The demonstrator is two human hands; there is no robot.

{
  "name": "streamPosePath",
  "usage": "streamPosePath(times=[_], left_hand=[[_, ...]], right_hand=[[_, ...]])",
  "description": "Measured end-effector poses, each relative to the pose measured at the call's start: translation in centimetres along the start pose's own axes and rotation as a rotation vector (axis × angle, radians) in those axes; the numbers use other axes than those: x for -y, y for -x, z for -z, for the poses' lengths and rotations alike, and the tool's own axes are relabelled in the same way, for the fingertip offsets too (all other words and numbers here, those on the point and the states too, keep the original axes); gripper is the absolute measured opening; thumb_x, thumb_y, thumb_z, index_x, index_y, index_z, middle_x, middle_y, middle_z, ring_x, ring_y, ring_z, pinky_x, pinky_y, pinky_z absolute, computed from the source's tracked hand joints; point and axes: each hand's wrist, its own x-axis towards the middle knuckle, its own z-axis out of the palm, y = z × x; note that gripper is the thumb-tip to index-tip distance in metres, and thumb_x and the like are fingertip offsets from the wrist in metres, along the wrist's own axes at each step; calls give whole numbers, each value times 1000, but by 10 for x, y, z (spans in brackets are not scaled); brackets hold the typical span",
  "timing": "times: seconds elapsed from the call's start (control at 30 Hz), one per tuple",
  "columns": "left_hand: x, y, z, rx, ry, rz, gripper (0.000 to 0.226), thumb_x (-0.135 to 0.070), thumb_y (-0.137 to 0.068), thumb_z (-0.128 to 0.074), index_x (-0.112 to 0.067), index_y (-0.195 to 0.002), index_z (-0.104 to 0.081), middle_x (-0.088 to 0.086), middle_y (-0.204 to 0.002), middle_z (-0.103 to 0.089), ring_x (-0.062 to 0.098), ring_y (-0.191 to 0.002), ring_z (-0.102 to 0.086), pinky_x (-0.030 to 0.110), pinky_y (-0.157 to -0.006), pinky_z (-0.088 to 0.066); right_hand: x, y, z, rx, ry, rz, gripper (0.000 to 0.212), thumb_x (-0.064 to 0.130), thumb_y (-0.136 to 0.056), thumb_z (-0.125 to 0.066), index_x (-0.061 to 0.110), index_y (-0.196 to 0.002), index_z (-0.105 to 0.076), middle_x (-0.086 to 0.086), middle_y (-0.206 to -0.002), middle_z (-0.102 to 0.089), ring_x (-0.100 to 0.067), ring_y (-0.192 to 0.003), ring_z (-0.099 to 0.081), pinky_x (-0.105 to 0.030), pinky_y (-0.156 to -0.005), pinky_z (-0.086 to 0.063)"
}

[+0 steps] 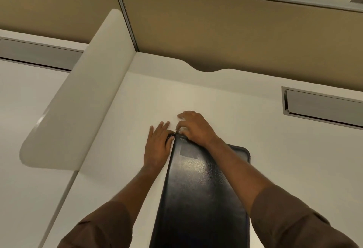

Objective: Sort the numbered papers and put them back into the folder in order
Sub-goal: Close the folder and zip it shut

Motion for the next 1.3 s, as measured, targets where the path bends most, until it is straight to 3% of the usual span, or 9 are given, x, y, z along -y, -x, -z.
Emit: streamPosePath(times=[0.13, 0.4, 0.5, 0.63, 0.8, 1.07, 1.13, 1.23, 1.3], left_hand=[[-1, 1, 0, -30, 26, 13, 15, -20, -104, -54, -17, -108, -68, 1, -145, -57, 17, -144, -41, 47, -125, -20], [-2, 1, -1, -60, 54, 23, 10, -10, -100, -57, -15, -97, -65, -1, -143, -59, 16, -142, -44, 46, -124, -22], [-3, 0, 1, -60, 61, 33, 11, -9, -100, -56, -15, -96, -64, 0, -142, -59, 15, -141, -45, 45, -124, -22], [-4, 1, 2, -76, 67, 32, 10, -7, -99, -57, -14, -97, -65, -1, -142, -59, 16, -141, -46, 46, -124, -23], [-5, 1, 2, -75, 71, 33, 10, -7, -100, -57, -13, -98, -66, -2, -142, -59, 15, -141, -46, 44, -124, -22], [-3, 1, 1, -94, 74, 52, 11, -8, -99, -57, -13, -98, -67, -2, -140, -61, 15, -137, -49, 42, -124, -25], [-5, -1, 2, -96, 56, 59, 11, -8, -99, -58, -14, -101, -68, -2, -139, -61, 16, -136, -50, 43, -123, -26], [-8, -3, 5, -77, 51, 91, 16, -10, -99, -57, -16, -109, -67, -2, -137, -63, 21, -134, -52, 50, -120, -30], [-18, -2, 8, -81, 72, 113, 25, -10, -99, -53, -17, -121, -62, 0, -136, -61, 26, -140, -45, 55, -121, -26]], right_hand=[[0, -2, 1, -2, 38, 67, 9, 18, -86, -72, 26, -89, -73, -3, -135, -63, -27, -133, -50, -45, -110, -38], [-17, 7, 22, -84, 285, 369, 9, 17, -79, -78, 24, -79, -72, 6, -78, -64, -23, -80, -60, -36, -78, -47], [-30, 20, 28, -89, 331, 421, 7, 23, -87, -68, 25, -81, -71, 8, -74, -61, -21, -79, -59, -35, -80, -43], [-57, 47, 34, -64, 360, 402, 26, 34, -92, -45, 26, -81, -68, 10, -76, -59, -19, -81, -56, -33, -81, -35], [-93, 92, 44, -98, 357, 320, 10, 21, -90, -62, 25, -82, -66, 8, -75, -57, -20, -79, -52, -34, -78, -35], [-131, 181, 46, -204, 256, 48, 10, 12, -83, -81, 19, -86, -75, 3, -79, -65, -24, -68, -55, -34, -65, -38], [-123, 197, 40, -234, 214, -48, 3, 16, -87, -76, 19, -85, -75, 2, -78, -66, -24, -65, -57, -34, -65, -35], [-106, 213, 29, -298, 116, -232, 24, 30, -95, -52, 20, -87, -73, 4, -82, -66, -23, -73, -58, -29, -69, -27], [-95, 220, 24, -314, 72, -325, 16, 25, -97, -57, 20, -91, -71, 4, -86, -66, -22, -79, -57, -30, -72, -33]])
